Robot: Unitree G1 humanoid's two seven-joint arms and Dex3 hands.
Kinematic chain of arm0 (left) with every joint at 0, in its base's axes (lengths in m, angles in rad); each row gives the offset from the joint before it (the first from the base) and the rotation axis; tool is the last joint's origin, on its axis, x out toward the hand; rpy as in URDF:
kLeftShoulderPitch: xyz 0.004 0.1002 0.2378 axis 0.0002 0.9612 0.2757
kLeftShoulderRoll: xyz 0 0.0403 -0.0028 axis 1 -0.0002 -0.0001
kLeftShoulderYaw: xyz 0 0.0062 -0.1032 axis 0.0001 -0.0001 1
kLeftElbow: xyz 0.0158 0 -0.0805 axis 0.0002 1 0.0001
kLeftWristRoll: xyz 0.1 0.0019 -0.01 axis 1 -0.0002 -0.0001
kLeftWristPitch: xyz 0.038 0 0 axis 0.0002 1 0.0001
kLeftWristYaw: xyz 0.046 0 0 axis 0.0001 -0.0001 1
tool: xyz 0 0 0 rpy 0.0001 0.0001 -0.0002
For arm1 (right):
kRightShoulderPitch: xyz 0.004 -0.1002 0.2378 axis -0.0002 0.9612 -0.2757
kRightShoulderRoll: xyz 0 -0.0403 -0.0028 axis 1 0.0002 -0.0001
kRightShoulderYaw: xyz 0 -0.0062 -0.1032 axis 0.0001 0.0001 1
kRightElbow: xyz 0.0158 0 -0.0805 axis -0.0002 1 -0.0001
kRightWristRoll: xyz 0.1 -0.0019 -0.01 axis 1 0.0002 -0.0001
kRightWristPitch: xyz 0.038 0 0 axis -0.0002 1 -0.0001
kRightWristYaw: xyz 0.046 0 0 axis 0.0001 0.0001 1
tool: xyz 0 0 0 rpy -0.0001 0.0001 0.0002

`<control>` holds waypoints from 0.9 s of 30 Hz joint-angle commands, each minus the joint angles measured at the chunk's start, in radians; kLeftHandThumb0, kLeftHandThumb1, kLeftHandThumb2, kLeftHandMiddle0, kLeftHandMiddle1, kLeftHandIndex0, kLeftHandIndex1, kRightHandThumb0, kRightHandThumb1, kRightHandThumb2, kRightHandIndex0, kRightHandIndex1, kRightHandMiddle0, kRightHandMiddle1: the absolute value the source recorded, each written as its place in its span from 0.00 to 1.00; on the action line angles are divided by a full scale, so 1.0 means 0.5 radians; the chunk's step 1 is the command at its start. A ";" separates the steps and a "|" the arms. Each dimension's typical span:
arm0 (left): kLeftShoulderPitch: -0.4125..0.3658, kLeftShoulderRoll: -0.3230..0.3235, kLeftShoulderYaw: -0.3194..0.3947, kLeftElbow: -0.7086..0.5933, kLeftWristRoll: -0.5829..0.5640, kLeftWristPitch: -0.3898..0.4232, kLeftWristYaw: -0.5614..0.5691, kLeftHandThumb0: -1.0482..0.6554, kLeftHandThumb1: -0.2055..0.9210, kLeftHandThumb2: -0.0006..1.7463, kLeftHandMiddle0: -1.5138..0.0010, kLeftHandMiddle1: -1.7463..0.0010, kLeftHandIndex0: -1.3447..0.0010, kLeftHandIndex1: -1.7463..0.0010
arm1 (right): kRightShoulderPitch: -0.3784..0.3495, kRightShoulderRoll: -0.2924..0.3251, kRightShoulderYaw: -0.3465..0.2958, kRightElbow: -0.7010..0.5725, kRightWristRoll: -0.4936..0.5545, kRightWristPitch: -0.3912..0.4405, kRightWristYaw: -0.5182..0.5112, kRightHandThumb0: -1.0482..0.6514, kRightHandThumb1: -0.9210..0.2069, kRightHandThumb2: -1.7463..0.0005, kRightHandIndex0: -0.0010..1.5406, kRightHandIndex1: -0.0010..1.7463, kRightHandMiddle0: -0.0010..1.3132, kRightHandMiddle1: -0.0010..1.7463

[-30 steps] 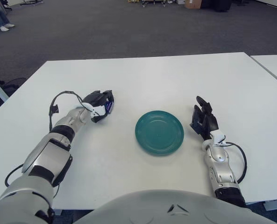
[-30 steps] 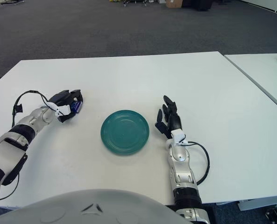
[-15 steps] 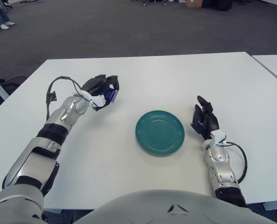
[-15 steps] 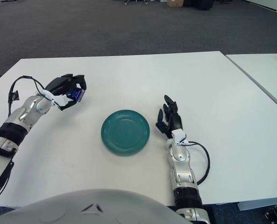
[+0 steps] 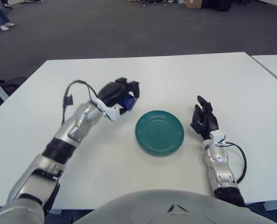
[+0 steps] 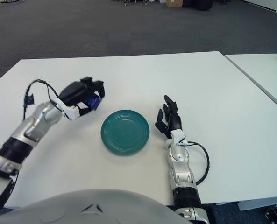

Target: Put the gum into the plate.

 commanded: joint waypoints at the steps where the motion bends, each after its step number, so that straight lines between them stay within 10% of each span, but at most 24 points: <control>1: 0.034 -0.002 -0.009 -0.029 -0.013 -0.031 -0.055 0.61 0.25 0.91 0.50 0.00 0.55 0.02 | 0.086 0.025 0.016 0.157 0.013 0.117 0.026 0.16 0.00 0.47 0.14 0.00 0.00 0.24; 27: -0.056 -0.347 -0.309 0.099 -0.030 -0.353 -0.302 0.61 0.21 0.94 0.47 0.01 0.54 0.00 | 0.097 0.060 0.021 0.150 0.098 0.117 0.097 0.16 0.00 0.48 0.16 0.01 0.00 0.24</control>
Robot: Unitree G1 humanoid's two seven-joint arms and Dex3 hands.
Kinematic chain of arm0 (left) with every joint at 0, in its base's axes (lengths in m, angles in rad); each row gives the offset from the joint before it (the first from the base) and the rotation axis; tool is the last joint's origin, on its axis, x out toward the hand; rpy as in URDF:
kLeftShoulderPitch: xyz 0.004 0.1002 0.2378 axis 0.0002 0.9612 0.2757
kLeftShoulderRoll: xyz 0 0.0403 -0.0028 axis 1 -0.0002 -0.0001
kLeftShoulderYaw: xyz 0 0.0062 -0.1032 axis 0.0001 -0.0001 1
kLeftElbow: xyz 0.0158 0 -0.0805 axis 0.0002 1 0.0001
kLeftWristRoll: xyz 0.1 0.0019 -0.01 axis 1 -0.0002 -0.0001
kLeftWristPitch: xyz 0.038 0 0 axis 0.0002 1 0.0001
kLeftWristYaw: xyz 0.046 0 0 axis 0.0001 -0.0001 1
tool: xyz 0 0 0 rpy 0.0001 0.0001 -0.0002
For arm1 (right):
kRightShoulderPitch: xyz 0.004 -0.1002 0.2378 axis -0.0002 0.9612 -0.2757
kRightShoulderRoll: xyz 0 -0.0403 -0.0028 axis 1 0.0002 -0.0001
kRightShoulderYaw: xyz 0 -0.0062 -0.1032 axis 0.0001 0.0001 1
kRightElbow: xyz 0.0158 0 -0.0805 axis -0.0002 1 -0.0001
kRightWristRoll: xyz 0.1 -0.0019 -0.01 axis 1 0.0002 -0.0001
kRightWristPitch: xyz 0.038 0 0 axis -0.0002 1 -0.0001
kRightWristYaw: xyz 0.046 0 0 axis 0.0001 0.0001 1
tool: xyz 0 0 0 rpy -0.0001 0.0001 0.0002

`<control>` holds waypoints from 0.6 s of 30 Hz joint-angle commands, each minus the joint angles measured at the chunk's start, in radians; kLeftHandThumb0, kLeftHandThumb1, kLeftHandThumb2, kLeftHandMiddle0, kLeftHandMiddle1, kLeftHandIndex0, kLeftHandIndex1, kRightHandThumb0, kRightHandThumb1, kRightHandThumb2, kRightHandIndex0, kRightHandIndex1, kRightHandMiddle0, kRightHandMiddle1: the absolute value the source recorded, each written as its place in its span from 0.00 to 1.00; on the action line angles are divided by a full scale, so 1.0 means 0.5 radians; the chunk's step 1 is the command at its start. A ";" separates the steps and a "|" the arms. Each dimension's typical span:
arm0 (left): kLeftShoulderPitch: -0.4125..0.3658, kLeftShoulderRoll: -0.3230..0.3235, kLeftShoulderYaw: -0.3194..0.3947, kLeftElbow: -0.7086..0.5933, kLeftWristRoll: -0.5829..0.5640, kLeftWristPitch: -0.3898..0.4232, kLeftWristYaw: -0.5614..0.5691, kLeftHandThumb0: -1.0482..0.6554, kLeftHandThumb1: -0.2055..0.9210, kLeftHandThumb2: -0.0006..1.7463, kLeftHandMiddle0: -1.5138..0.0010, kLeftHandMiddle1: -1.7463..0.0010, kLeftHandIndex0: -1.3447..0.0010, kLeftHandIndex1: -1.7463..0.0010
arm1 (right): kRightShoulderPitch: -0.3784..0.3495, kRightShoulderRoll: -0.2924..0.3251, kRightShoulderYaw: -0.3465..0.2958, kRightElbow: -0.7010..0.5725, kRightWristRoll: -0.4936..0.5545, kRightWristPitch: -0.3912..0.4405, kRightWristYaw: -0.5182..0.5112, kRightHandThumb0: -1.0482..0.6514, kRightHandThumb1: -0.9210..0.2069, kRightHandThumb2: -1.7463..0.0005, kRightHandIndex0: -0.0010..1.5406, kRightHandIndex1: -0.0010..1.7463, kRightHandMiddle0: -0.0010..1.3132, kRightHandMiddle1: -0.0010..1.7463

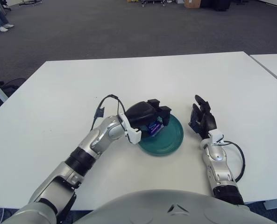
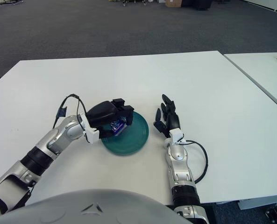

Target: Put the gum into the plate.

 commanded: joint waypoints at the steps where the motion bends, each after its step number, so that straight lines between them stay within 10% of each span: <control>1: -0.052 -0.002 -0.010 0.063 -0.001 -0.031 -0.014 0.61 0.20 0.94 0.46 0.02 0.54 0.00 | 0.125 0.047 0.007 0.118 0.059 0.136 0.046 0.17 0.00 0.49 0.17 0.01 0.00 0.24; 9: -0.080 0.012 -0.053 0.000 -0.042 0.112 -0.308 0.61 0.29 0.88 0.55 0.01 0.55 0.00 | 0.121 0.060 -0.002 0.141 0.075 0.102 0.039 0.18 0.00 0.50 0.18 0.02 0.00 0.27; 12: -0.109 0.026 -0.071 0.021 -0.093 0.098 -0.426 0.45 0.57 0.63 0.53 0.00 0.63 0.03 | 0.124 0.053 0.004 0.144 0.052 0.095 0.029 0.17 0.00 0.50 0.18 0.01 0.00 0.27; 14: -0.129 0.037 -0.081 0.047 -0.127 0.076 -0.490 0.20 0.82 0.38 0.73 0.00 0.81 0.06 | 0.128 0.051 0.007 0.144 0.036 0.092 0.019 0.17 0.00 0.50 0.17 0.01 0.00 0.27; 18: -0.161 0.061 -0.090 0.087 -0.164 0.039 -0.585 0.05 0.95 0.24 0.93 0.22 0.95 0.30 | 0.130 0.050 0.008 0.142 0.009 0.079 -0.006 0.17 0.00 0.50 0.18 0.01 0.00 0.26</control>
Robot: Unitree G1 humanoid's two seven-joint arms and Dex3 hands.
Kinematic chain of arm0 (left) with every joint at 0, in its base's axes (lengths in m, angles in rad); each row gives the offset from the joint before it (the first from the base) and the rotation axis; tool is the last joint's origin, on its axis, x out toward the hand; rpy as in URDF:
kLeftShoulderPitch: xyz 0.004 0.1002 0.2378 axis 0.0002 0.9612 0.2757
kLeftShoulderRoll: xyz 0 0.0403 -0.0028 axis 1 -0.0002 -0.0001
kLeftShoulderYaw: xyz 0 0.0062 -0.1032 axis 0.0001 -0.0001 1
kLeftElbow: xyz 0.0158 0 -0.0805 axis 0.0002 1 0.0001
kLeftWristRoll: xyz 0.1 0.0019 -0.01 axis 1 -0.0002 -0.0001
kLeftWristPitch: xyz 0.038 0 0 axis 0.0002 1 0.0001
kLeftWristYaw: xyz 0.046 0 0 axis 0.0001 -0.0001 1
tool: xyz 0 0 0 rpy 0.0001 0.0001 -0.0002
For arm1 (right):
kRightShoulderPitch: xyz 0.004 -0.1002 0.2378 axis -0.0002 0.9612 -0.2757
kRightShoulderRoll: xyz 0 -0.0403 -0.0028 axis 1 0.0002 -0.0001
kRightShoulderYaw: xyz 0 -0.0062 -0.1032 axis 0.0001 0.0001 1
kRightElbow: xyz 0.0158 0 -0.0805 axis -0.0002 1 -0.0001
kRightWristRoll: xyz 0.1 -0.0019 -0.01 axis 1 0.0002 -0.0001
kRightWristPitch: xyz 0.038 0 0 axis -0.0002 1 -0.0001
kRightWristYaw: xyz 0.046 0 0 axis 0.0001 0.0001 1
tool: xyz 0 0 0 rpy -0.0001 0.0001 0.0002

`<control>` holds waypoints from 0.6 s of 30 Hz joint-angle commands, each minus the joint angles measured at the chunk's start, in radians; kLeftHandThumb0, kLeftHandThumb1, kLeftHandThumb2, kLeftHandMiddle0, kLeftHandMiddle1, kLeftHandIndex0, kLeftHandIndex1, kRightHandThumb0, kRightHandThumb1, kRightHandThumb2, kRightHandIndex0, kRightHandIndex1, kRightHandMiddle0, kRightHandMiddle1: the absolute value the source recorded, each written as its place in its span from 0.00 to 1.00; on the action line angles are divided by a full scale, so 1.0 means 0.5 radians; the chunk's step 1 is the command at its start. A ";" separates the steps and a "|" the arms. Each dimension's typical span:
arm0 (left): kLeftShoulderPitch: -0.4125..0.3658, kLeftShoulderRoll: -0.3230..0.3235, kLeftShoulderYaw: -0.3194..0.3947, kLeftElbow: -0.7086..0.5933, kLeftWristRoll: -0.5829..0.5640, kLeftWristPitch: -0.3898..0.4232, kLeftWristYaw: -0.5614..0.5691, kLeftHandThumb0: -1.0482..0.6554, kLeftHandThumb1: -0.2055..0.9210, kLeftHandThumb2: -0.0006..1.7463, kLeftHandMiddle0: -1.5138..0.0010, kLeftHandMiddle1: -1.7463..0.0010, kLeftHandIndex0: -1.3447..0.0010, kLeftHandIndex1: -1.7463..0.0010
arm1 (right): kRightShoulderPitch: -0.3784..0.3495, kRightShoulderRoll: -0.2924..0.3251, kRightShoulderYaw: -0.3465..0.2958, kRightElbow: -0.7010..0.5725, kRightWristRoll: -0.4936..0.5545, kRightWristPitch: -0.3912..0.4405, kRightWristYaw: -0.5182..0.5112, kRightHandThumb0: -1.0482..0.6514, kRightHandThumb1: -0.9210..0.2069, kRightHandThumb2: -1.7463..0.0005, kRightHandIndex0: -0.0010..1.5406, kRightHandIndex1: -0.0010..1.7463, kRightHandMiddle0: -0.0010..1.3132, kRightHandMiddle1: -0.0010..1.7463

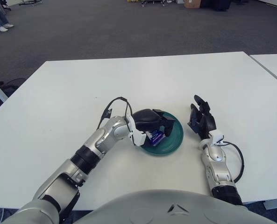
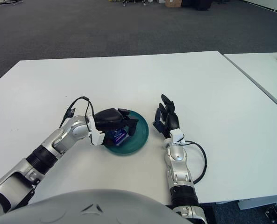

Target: Put the gum into the plate.

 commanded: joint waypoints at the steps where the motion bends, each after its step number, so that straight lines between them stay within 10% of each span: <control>1: -0.081 0.043 -0.008 0.035 -0.043 -0.029 -0.085 0.03 0.97 0.22 0.95 0.32 0.97 0.38 | 0.122 0.024 0.013 0.137 -0.023 0.100 -0.017 0.17 0.00 0.50 0.18 0.01 0.00 0.26; 10: -0.079 0.050 0.025 0.044 -0.124 -0.005 -0.166 0.00 1.00 0.16 0.96 0.88 1.00 0.83 | 0.117 0.012 0.027 0.138 -0.074 0.059 -0.040 0.17 0.00 0.49 0.19 0.01 0.00 0.26; 18: -0.096 0.043 0.071 0.097 -0.043 0.007 -0.049 0.00 1.00 0.19 1.00 0.99 1.00 0.99 | 0.110 0.018 0.025 0.153 -0.057 0.031 -0.010 0.15 0.00 0.48 0.16 0.00 0.00 0.23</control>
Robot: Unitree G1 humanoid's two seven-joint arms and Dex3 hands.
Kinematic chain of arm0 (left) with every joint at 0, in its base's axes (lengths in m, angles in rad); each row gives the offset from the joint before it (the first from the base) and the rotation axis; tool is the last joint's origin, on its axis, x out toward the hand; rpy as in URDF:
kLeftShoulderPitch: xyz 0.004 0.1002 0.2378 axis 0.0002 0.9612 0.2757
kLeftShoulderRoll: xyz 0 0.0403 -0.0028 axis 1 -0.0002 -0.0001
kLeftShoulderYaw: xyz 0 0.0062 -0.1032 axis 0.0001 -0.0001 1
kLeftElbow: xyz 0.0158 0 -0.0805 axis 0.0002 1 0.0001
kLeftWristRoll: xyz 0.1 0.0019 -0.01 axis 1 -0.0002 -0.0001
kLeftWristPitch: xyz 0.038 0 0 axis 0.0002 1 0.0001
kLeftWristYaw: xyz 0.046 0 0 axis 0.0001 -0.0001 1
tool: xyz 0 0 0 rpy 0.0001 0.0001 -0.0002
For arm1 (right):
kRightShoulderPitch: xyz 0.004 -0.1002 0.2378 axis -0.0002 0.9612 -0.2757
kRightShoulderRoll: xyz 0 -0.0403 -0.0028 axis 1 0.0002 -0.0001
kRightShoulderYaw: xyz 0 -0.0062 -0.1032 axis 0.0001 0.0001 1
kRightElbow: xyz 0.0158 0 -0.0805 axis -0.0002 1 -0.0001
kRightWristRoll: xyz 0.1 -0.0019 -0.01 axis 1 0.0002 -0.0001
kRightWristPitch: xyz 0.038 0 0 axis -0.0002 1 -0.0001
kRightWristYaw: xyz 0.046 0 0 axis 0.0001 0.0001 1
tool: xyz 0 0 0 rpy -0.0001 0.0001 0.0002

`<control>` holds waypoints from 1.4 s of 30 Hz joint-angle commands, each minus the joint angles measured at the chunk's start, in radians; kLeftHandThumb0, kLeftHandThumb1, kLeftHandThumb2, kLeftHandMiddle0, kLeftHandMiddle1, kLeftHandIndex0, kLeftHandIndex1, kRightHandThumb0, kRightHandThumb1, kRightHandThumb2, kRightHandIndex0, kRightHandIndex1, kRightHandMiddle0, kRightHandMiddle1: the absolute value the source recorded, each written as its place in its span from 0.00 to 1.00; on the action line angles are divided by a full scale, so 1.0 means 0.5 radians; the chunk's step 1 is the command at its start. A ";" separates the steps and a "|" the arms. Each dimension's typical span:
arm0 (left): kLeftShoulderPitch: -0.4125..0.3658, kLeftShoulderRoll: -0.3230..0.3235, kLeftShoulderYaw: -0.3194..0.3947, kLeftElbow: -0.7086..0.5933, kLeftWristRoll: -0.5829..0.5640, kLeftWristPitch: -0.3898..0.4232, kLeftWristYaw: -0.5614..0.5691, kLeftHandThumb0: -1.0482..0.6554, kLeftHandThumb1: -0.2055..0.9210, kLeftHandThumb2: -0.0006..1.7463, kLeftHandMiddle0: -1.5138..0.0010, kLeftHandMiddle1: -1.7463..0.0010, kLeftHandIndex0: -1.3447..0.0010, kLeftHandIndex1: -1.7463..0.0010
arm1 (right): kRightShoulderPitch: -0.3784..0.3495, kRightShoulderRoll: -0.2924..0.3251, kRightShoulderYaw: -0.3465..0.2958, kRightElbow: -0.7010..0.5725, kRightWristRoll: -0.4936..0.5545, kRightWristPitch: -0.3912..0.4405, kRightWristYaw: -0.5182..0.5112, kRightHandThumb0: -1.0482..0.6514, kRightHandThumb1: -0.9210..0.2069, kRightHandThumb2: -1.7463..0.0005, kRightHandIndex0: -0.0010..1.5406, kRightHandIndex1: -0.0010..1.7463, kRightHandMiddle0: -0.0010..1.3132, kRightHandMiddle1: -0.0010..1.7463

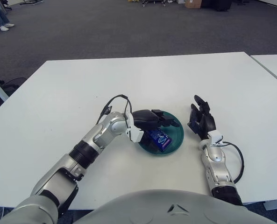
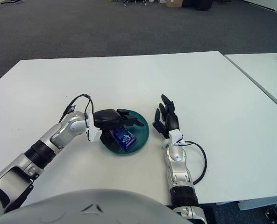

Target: Put the gum into the plate.

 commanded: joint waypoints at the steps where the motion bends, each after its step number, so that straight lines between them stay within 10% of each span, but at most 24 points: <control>1: -0.053 0.010 0.055 0.065 0.041 0.025 0.079 0.00 1.00 0.19 1.00 0.99 1.00 0.99 | 0.107 0.020 0.016 0.141 0.012 0.063 0.020 0.15 0.00 0.48 0.17 0.00 0.00 0.23; 11: -0.034 -0.137 0.195 0.245 -0.181 0.066 0.216 0.00 1.00 0.11 1.00 1.00 1.00 1.00 | 0.119 0.036 -0.010 0.156 0.047 0.047 0.026 0.14 0.00 0.48 0.20 0.01 0.00 0.24; 17: 0.087 -0.204 0.322 0.127 -0.377 0.360 0.195 0.00 0.97 0.04 1.00 1.00 1.00 1.00 | 0.117 0.045 -0.017 0.171 0.037 0.073 0.002 0.16 0.00 0.48 0.19 0.01 0.00 0.26; 22: 0.290 -0.387 0.538 0.371 -0.512 0.383 0.559 0.00 0.97 0.02 1.00 1.00 1.00 1.00 | 0.119 0.053 -0.015 0.162 0.044 0.075 0.005 0.16 0.00 0.47 0.20 0.01 0.00 0.27; 26: 0.476 -0.675 0.777 0.515 -0.808 0.179 0.863 0.00 0.99 0.21 1.00 1.00 1.00 1.00 | 0.132 0.065 -0.014 0.143 0.053 0.073 0.008 0.17 0.00 0.48 0.19 0.01 0.00 0.27; 42: 0.947 -0.988 1.036 0.463 -1.068 0.111 1.197 0.00 1.00 0.52 1.00 1.00 0.99 0.99 | 0.194 0.095 0.001 0.078 0.051 0.111 0.004 0.18 0.00 0.49 0.19 0.00 0.00 0.27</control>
